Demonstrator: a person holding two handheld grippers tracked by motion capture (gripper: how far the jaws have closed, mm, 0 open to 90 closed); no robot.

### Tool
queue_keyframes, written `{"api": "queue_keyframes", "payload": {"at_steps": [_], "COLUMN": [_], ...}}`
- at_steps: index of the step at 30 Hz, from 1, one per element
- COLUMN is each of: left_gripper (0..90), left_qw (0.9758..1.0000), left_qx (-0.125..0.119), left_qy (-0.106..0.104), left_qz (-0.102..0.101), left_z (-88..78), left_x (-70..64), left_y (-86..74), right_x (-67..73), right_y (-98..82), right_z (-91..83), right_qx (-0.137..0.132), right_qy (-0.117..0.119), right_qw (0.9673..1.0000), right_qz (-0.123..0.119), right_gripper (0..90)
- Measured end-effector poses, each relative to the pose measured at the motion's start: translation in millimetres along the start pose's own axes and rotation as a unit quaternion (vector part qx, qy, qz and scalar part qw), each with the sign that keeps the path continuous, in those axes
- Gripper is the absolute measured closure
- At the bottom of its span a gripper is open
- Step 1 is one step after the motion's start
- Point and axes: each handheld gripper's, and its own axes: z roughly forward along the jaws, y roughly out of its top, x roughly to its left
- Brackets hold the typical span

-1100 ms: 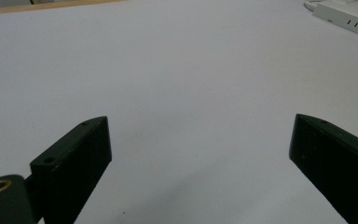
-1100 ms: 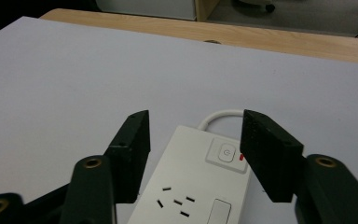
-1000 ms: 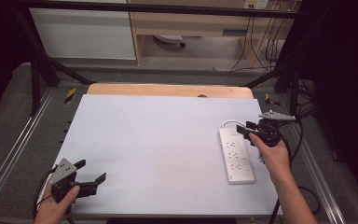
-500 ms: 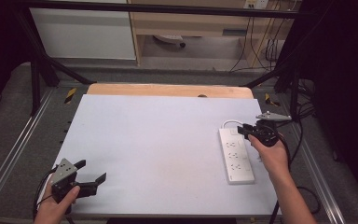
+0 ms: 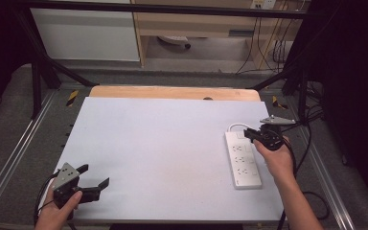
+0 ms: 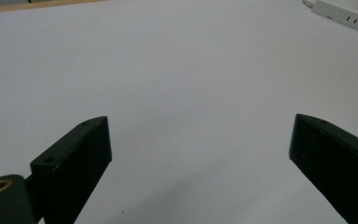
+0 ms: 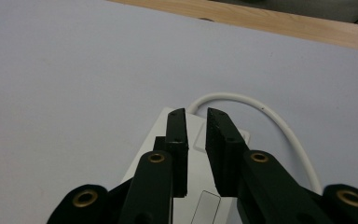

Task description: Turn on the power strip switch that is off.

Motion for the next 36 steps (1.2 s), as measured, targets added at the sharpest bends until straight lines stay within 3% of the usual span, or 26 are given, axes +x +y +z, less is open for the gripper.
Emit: {"api": "queue_keyframes", "payload": {"at_steps": [3,18,36], "left_gripper": [5.8,5.8,5.8], "left_qw": [1.0000,1.0000,1.0000], "left_qx": [0.000,0.001,0.004], "left_qy": [0.000,0.000,-0.001], "left_qz": [0.001,0.000,0.001], "left_z": [-0.2,0.6,0.8], "left_x": [-0.1,-0.3,-0.5], "left_y": [0.0,-0.4,-0.6], "right_x": [-3.1,-12.6,-11.4], "right_y": [-5.0,-21.6,-34.2], "right_z": [3.8,10.0,15.4], "right_qx": [0.007,0.024,0.042], "right_qy": [-0.001,-0.009,-0.007], "right_qw": [1.0000,0.9996,0.9991], "right_qz": [0.005,0.008,0.004], "right_gripper": [83.5,87.4,90.0]}}
